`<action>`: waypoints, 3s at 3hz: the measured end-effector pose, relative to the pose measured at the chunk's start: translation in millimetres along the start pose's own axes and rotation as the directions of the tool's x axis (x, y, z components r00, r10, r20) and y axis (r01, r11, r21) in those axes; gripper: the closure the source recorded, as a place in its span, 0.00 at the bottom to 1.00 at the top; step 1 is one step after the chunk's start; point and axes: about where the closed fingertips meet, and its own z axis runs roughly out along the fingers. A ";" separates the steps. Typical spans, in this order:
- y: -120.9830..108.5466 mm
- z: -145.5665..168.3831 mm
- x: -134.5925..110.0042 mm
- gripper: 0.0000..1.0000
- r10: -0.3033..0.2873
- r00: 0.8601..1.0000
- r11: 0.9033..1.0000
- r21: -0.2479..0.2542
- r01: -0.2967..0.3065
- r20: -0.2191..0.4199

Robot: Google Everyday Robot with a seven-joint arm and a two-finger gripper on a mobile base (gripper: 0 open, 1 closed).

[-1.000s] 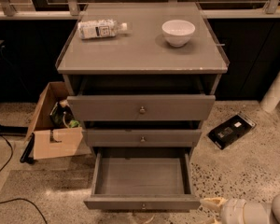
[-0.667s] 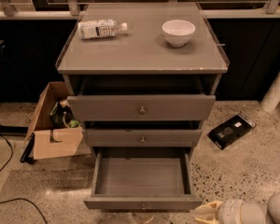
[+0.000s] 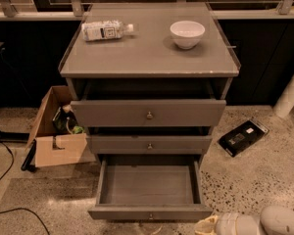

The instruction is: Close bottom drawer

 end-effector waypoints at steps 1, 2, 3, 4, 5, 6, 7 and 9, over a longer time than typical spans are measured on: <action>-1.6 26.9 17.6 1.00 0.013 1.000 1.000 -0.021 -0.014 -0.008; -6.3 54.1 37.2 1.00 0.036 0.999 0.998 -0.043 -0.037 -0.033; -7.5 72.7 51.9 1.00 0.055 0.997 0.996 -0.068 -0.059 -0.060; -5.1 72.9 52.3 1.00 0.057 0.997 0.996 -0.072 -0.061 -0.053; -9.6 91.1 63.9 1.00 0.095 0.995 0.991 -0.093 -0.097 -0.028; -24.4 112.1 72.0 1.00 0.122 0.992 0.986 -0.110 -0.124 -0.023; -43.6 136.2 81.5 1.00 0.145 0.989 0.982 -0.122 -0.147 -0.021; -65.5 165.5 101.6 1.00 0.197 0.979 0.971 -0.124 -0.202 -0.053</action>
Offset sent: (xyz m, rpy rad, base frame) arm 0.0024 0.0124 -0.0895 -0.0039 0.0880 0.0069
